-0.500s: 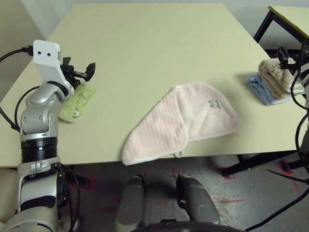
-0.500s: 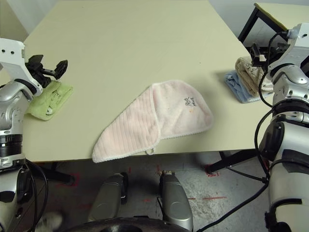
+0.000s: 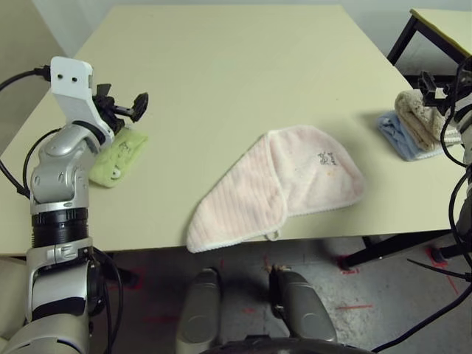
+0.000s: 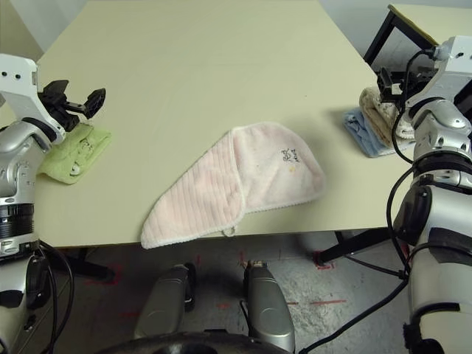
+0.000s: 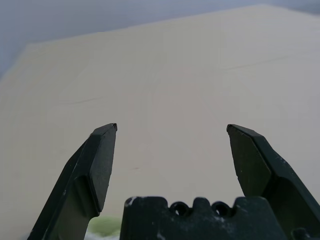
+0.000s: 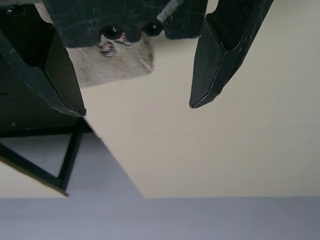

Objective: Fold the towel and set it aside.

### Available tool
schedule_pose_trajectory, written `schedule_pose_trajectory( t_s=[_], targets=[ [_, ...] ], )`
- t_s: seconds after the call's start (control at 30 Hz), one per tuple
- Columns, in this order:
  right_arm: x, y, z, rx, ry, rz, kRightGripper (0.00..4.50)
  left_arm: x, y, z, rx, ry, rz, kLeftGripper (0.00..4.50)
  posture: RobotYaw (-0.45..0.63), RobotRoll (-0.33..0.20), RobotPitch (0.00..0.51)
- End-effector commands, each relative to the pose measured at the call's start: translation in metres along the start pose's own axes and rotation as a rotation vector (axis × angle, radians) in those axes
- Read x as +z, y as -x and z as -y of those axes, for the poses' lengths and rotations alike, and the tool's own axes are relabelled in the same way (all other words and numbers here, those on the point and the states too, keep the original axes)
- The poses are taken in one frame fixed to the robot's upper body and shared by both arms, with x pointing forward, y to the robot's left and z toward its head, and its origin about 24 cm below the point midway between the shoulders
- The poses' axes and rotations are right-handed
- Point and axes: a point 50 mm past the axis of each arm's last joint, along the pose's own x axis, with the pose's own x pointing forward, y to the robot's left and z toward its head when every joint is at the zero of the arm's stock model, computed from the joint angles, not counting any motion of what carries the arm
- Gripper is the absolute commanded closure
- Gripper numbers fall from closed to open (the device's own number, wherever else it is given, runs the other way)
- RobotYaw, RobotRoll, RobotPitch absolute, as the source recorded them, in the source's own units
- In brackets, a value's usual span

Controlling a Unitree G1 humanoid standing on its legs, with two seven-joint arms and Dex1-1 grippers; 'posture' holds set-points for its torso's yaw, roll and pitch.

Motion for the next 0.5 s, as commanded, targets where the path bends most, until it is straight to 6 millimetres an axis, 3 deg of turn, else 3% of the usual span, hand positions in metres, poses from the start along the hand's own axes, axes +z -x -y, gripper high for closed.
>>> schedule_pose_trajectory(
  t_s=[0.03,0.2,0.5],
  targets=[
    [0.005,-0.004,-0.007,0.068,0.025,-0.024,0.03,0.011,0.000,0.013,-0.102,0.005,0.014,0.00,0.12,0.000,0.112],
    [0.010,-0.009,-0.014,0.098,0.026,-0.019,0.03,0.014,0.000,0.020,-0.119,0.012,0.029,0.00,0.12,0.000,0.116],
    [-0.002,-0.015,-0.044,0.350,0.088,-0.177,0.03,0.024,0.004,0.048,-0.396,-0.005,0.000,0.00,0.13,0.000,0.116]
  ],
)
